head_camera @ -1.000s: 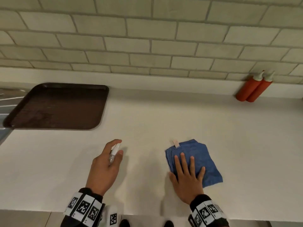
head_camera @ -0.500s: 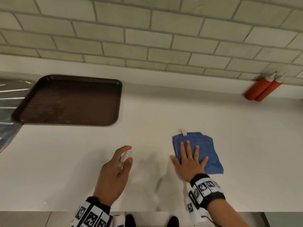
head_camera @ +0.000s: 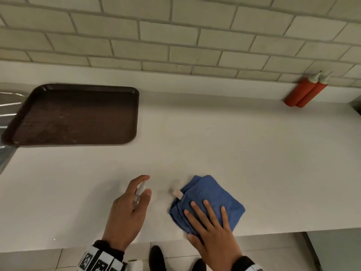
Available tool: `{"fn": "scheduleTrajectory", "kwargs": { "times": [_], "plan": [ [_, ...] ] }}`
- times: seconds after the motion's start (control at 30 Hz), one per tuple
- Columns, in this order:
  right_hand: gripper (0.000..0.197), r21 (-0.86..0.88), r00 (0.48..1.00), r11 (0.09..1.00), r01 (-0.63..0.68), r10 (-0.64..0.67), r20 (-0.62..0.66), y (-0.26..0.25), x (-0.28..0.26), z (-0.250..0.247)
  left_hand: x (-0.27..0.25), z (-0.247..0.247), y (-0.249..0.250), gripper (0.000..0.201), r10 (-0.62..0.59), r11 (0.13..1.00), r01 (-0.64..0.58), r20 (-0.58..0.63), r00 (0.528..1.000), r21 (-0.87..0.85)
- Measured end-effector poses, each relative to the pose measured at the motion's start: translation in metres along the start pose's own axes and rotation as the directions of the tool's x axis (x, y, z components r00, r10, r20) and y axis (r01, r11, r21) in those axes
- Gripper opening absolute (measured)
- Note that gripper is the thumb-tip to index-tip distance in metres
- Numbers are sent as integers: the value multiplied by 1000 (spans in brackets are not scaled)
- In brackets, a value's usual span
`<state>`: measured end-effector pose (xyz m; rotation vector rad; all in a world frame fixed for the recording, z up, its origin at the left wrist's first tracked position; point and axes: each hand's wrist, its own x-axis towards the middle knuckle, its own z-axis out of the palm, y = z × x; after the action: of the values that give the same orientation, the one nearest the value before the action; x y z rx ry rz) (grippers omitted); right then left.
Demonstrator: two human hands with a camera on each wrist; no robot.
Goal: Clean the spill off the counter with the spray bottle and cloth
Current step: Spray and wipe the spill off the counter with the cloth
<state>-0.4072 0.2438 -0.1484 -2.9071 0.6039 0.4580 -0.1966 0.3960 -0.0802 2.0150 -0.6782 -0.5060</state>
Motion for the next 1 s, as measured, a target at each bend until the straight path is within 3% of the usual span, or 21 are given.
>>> {"fn": "scheduleTrajectory", "kwargs": {
  "times": [0.2,0.3,0.4,0.5,0.6,0.83,1.0],
  "plan": [
    [58,38,958,957,-288,288,-10,88,-1,0,-6,17,13,29,36,999,-37,43,998,32],
    [61,55,927,926,-374,372,42,104,12,-4,-8,28,26,29,62,997,-64,62,996,38],
    [64,92,933,929,-359,357,35,85,13,1,-13,42,36,30,75,996,-78,75,994,43],
    [63,144,964,955,-261,264,-4,74,0,-2,-20,58,47,31,91,995,-94,81,993,36],
    [72,228,966,945,-235,253,-54,95,1,-9,-27,72,56,31,92,994,-97,73,993,59],
    [69,155,982,975,-159,172,-76,145,1,-3,-48,101,72,30,33,994,-38,46,998,101],
    [63,173,959,946,-273,282,-32,183,-39,13,-63,111,78,30,-22,995,23,-13,1000,101]
  ]
}}
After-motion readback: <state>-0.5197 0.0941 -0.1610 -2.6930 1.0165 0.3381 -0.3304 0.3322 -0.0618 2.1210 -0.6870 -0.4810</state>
